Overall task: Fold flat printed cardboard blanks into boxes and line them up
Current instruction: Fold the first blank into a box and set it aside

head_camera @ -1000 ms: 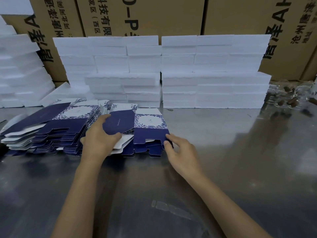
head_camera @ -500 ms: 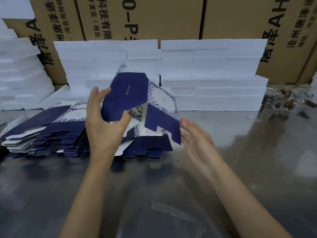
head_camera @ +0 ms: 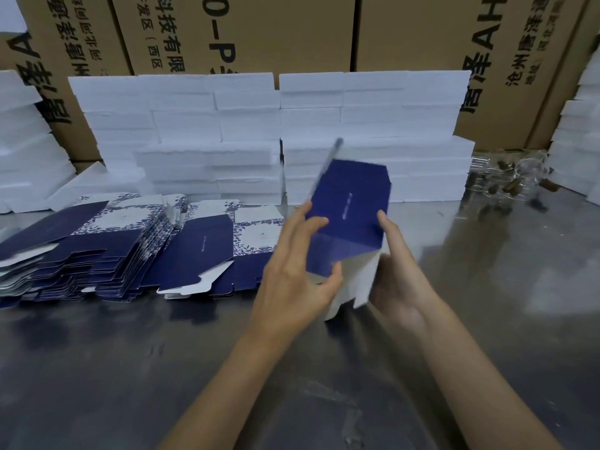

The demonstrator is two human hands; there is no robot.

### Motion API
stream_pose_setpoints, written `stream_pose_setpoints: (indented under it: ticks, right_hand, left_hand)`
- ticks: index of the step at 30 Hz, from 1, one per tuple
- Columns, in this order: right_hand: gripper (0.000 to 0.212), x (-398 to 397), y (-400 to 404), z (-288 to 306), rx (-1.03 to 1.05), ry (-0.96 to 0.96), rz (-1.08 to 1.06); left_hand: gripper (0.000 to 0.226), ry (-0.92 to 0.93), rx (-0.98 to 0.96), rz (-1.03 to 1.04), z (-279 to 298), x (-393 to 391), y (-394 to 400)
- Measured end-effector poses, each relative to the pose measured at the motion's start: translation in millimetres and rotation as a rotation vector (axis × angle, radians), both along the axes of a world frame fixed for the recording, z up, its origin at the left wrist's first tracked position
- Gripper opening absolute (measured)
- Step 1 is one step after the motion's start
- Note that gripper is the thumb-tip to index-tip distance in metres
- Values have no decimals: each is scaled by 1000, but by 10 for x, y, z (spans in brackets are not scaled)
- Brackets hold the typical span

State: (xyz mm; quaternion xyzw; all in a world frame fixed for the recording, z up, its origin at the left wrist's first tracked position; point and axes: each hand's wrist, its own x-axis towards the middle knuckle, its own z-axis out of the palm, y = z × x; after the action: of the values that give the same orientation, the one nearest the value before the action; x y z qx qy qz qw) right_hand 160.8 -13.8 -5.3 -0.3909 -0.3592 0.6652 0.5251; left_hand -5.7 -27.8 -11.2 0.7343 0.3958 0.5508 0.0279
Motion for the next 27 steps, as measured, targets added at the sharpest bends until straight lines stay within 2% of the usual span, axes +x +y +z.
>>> stream_pose_setpoints:
  ticks: [2, 4, 6, 8, 10, 12, 13, 15, 17, 22, 27]
  right_hand:
    - [49, 80, -10, 3, -8, 114, 9]
    - [36, 171, 4, -30, -66, 68, -33]
    - [32, 275, 24, -81, -125, 37, -80]
    - [31, 371, 26, -87, -151, 62, -112]
    - [35, 452, 5, -93, -138, 72, -93]
    - [44, 504, -20, -117, -120, 72, -43]
    - [48, 515, -21, -138, -112, 77, -13]
    - [45, 515, -15, -182, -82, 69, 42]
    - [33, 496, -1, -215, -37, 22, 82]
    - [34, 477, 87, -262, 84, -84, 78]
    - [27, 510, 156, -296, 116, -160, -25]
  left_hand:
    - [65, 124, -131, -73, -88, 41, -26]
    - [67, 260, -275, -141, -177, 55, -21]
    - [61, 278, -329, -136, -207, 39, 8]
    - [51, 184, -264, -36, -174, -39, 76]
    - [54, 71, -226, 103, -109, -173, 176]
    - [70, -144, -413, 111, -13, -352, 255]
    - [74, -285, -578, 41, 42, -438, 272]
    - [63, -523, -876, -226, 78, -610, 286]
    - [54, -551, -1014, -415, 46, -731, 311]
    - [58, -625, -896, -401, -23, -801, 392]
    - [41, -563, -882, -365, -53, -812, 441]
